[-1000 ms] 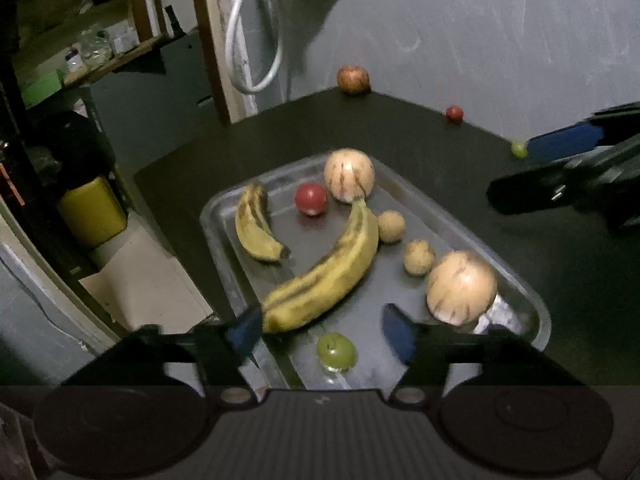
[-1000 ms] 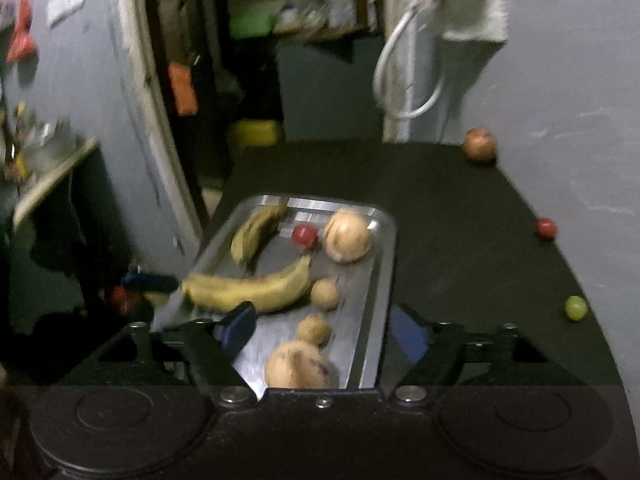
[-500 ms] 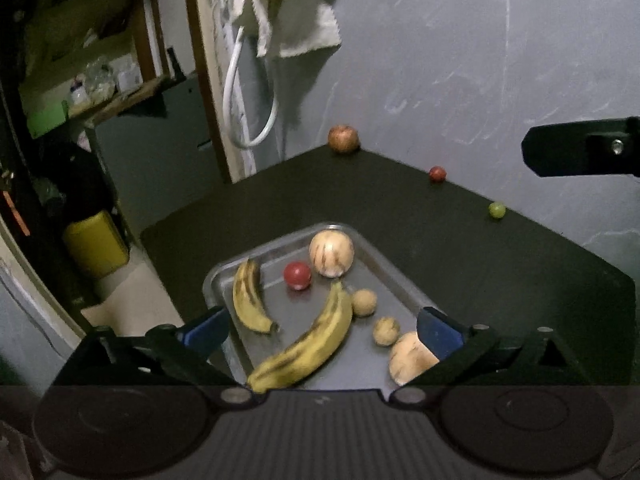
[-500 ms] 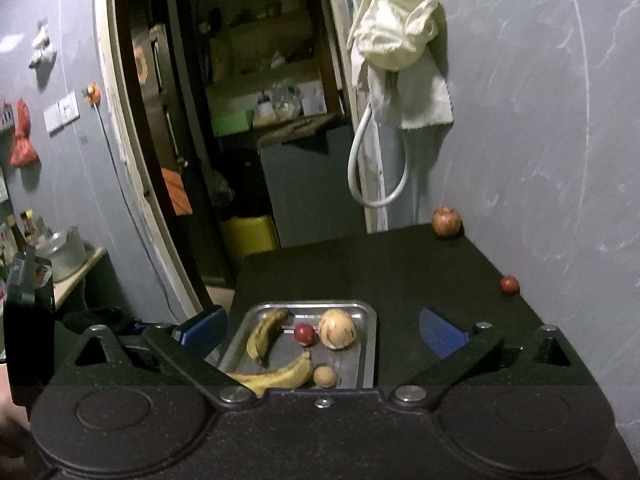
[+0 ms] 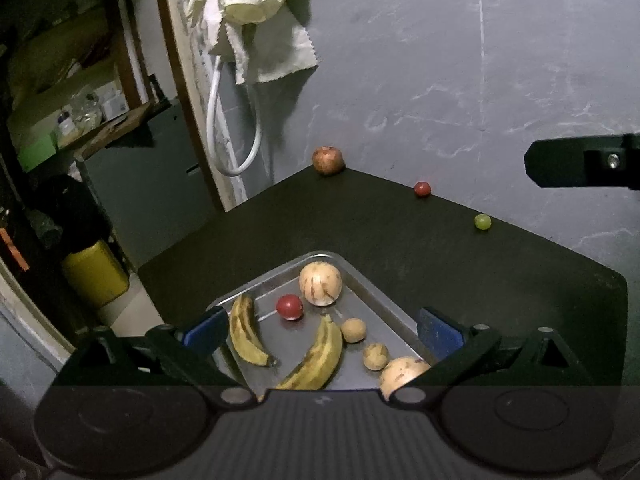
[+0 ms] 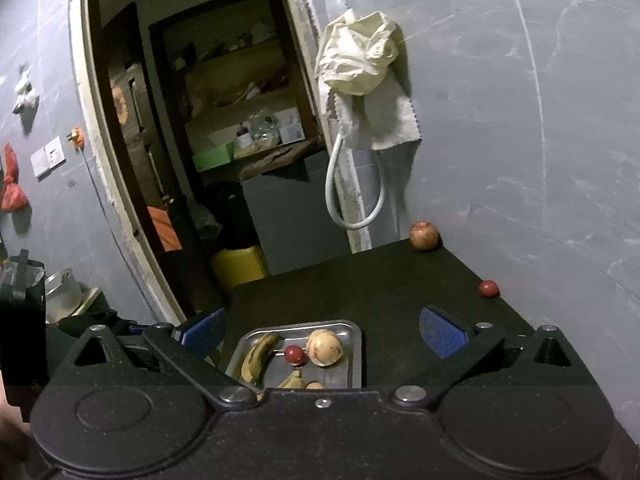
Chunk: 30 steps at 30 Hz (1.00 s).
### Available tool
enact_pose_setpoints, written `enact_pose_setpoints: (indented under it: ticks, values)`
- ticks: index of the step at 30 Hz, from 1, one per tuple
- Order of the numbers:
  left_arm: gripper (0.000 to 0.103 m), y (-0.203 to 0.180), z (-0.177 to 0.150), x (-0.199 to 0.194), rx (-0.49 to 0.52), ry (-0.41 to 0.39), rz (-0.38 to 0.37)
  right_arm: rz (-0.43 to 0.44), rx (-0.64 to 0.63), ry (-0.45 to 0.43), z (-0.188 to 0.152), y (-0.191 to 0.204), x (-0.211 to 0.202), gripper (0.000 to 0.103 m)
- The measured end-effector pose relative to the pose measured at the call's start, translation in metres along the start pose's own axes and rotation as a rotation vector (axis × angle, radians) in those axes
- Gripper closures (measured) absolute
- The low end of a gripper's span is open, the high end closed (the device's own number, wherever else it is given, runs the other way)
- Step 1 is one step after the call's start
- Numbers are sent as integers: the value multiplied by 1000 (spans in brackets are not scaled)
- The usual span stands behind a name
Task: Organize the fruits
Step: 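Lift both open tools away and reach toward the loose fruits by the wall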
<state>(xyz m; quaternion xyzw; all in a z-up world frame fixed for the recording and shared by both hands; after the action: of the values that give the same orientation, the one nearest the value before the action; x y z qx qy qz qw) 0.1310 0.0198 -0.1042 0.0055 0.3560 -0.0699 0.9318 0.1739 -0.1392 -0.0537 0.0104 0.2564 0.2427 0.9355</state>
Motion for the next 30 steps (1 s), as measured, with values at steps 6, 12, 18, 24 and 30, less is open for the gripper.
enact_pose_setpoints:
  ticks: [6, 12, 18, 24, 30]
  values:
    - [1, 5, 13, 20, 36, 6, -62, -61, 27, 15, -2, -7, 10, 1]
    - [1, 15, 30, 63, 79, 28, -173, -184, 82, 75, -11, -22, 37, 1]
    - [1, 28, 54, 107, 127, 29, -294, -347, 146, 114, -18, -41, 63, 1]
    - [1, 32, 93, 160, 184, 23, -437, -544, 233, 122, -14, -73, 83, 1]
    - [1, 21, 125, 222, 261, 29, -525, -672, 278, 102, -11, -92, 100, 1]
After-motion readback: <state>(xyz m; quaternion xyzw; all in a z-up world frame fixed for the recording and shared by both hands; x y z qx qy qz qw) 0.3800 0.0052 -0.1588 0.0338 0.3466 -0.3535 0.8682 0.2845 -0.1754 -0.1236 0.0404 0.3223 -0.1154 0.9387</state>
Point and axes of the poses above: each gripper's, at about its wrist camera, not at the fingertips, and x roughly the way its jaws point, y to its left, z to its top, the point moved 8 cm from there along x, roughly the way its jaws point, and after that the axes turned 15 degrees about -z, right-handed, at the moved point
